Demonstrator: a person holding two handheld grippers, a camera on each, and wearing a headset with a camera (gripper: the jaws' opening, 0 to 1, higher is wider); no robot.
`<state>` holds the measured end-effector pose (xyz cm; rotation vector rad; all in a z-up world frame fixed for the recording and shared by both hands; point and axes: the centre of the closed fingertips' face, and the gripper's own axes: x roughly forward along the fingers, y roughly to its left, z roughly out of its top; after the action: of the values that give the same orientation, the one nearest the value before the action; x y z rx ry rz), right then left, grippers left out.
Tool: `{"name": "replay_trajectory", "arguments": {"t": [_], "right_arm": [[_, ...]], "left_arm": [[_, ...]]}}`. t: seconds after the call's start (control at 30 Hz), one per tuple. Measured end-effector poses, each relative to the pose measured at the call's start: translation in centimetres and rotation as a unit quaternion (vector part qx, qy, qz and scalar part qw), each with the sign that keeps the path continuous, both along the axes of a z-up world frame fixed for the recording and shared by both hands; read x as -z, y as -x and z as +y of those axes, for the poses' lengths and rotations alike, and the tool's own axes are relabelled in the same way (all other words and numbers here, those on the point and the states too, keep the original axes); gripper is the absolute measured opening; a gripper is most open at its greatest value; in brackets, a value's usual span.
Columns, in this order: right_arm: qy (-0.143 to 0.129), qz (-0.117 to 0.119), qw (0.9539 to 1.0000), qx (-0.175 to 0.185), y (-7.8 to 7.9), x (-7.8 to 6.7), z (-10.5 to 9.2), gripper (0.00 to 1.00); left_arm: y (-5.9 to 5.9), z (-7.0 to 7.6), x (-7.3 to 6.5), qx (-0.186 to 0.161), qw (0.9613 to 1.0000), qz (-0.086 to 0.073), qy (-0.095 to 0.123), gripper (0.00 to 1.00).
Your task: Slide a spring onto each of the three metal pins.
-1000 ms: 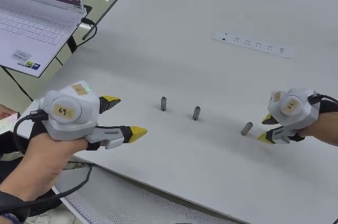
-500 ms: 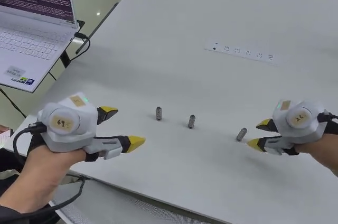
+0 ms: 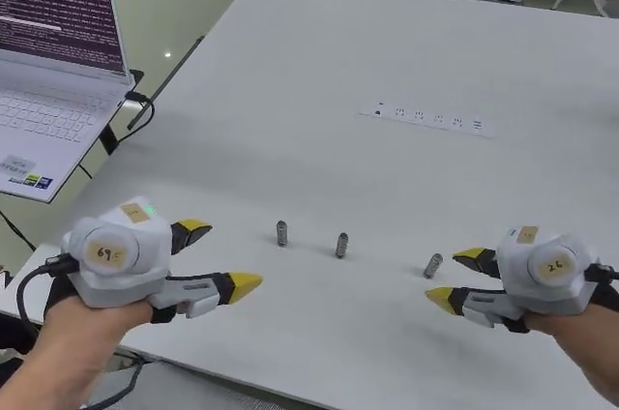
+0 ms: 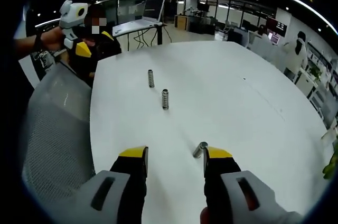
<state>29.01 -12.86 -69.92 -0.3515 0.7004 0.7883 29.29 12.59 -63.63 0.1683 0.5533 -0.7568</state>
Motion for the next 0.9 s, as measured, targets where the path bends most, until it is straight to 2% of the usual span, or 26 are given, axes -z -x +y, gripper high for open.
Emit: {"name": "replay_trajectory", "arguments": {"t": [0.27,0.33,0.47,0.67,0.9], "right_arm": [[-0.027,-0.017,0.999,0.031,0.9,-1.3,-0.3,0.45],[-0.03,-0.019,0.9986,0.038,1.5,-1.5,-0.6,0.48],[-0.038,-0.037,0.9977,0.042,2.7,-2.3,-0.6,0.5],[-0.053,-0.039,0.996,0.06,4.5,-2.9,-0.7,0.57],[-0.061,-0.035,0.9943,0.08,5.8,-2.8,-1.0,0.64]], "left_arm": [[-0.5,0.1,0.0,0.001,1.0,-0.004,0.002,0.57],[-0.5,0.1,-0.1,0.0,1.0,-0.005,0.003,0.57],[-0.5,0.1,-0.3,-0.001,1.0,-0.008,0.006,0.57],[-0.5,0.1,-0.5,-0.007,0.9999,-0.009,0.01,0.58],[-0.4,0.2,-0.8,-0.018,0.9997,-0.01,0.015,0.59]]}}
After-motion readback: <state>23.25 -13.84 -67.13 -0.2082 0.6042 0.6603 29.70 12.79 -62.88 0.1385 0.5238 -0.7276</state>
